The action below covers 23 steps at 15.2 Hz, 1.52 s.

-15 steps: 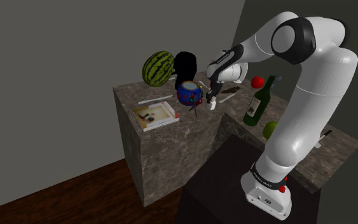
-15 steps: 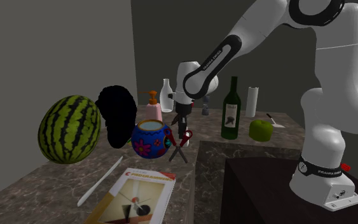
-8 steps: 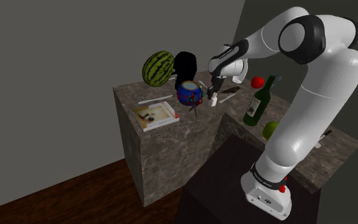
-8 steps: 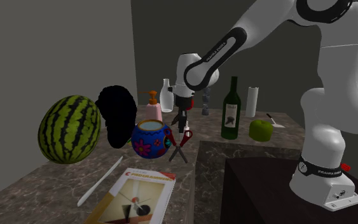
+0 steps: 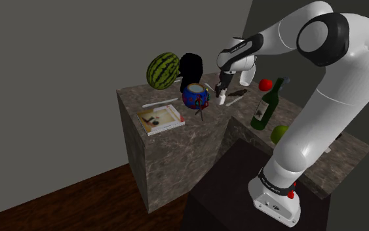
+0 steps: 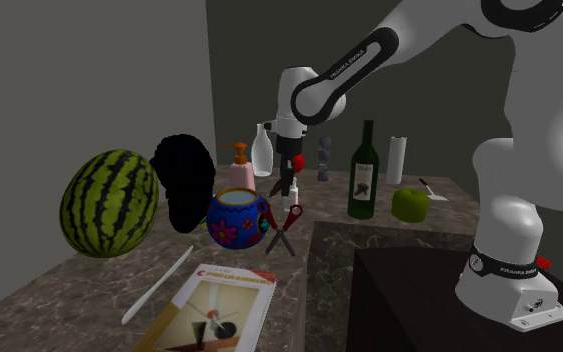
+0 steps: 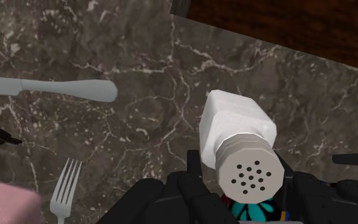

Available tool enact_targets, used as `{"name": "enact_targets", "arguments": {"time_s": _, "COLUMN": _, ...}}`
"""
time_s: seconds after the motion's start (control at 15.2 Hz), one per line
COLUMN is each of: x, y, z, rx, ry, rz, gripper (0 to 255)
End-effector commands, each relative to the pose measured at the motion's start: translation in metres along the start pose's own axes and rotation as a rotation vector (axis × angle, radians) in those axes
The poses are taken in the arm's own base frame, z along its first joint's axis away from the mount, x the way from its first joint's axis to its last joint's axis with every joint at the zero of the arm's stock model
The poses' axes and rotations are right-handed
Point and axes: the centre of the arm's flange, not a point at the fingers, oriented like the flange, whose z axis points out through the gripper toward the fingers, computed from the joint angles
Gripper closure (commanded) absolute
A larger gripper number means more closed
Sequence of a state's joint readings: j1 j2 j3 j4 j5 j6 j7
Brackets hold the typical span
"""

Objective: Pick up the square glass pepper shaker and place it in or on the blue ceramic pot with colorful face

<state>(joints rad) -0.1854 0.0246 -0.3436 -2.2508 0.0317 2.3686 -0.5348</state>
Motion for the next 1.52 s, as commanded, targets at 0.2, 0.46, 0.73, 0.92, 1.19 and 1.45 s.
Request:
{"name": "enact_targets", "arguments": {"time_s": 0.2, "x": 0.003, "y": 0.002, "z": -0.027, "rx": 0.000, "ry": 0.000, "rz": 0.000, "gripper": 255}}
{"name": "enact_targets", "arguments": {"time_s": 0.46, "x": 0.005, "y": 0.003, "z": -0.048, "rx": 0.000, "ry": 0.000, "rz": 0.000, "gripper": 255}}
{"name": "enact_targets", "arguments": {"time_s": 0.73, "x": 0.007, "y": 0.004, "z": -0.069, "rx": 0.000, "ry": 0.000, "rz": 0.000, "gripper": 255}}
{"name": "enact_targets", "arguments": {"time_s": 0.92, "x": 0.008, "y": 0.004, "z": -0.085, "rx": 0.000, "ry": 0.000, "rz": 0.000, "gripper": 255}}
{"name": "enact_targets", "arguments": {"time_s": 1.19, "x": 0.010, "y": 0.005, "z": -0.106, "rx": 0.000, "ry": 0.000, "rz": 0.000, "gripper": 255}}
{"name": "enact_targets", "arguments": {"time_s": 1.45, "x": 0.012, "y": 0.006, "z": -0.127, "rx": 0.000, "ry": 0.000, "rz": 0.000, "gripper": 255}}
